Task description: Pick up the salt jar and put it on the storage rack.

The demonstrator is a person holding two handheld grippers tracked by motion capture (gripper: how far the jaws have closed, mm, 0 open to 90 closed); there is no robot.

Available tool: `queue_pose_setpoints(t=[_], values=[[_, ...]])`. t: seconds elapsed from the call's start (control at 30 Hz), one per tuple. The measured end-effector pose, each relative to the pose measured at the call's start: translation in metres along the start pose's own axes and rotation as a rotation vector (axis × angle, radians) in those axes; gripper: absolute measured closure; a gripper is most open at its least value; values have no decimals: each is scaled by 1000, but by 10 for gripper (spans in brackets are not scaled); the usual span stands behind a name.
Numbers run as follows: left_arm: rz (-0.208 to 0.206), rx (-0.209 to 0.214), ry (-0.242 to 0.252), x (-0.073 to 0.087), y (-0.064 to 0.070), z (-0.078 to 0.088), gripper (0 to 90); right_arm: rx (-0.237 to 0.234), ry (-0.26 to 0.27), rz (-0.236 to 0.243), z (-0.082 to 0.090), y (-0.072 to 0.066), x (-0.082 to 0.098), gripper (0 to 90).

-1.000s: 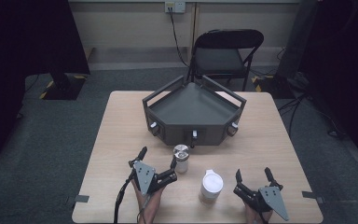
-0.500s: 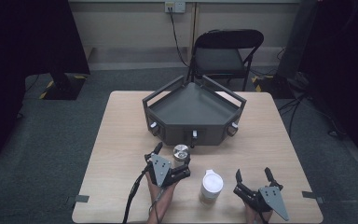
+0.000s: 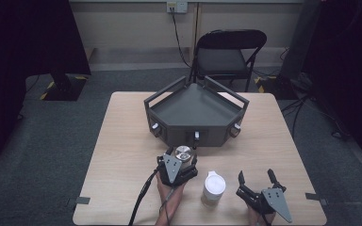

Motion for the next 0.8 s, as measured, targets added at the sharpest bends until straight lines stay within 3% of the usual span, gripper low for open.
queue_pose_setpoints(t=[0.07,0.27,0.43,0.63,0.73,0.8], values=[[26,9,-7,2,-2,-1,172,0,0,0,0,0,0,13],[30,35,-19,4,-5,-2,249,0,0,0,0,0,0,14],[11,50,-24,6,-6,-4,322,0,0,0,0,0,0,14],[12,53,-22,6,-6,-4,330,0,0,0,0,0,0,14],[-15,49,-12,7,-5,-3,339,0,0,0,0,0,0,14],[-12,50,-13,6,-5,-3,339,0,0,0,0,0,0,14]])
Point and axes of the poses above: each handheld gripper's, and its own axes: z roughly backward along the jaws, x roughly out of its underside, y roughly to its right, the point moved 10 cm from there along -z, roughly forward along the jaws, and after that the axes turned 8 degrees about x, right-handed, at the moved point
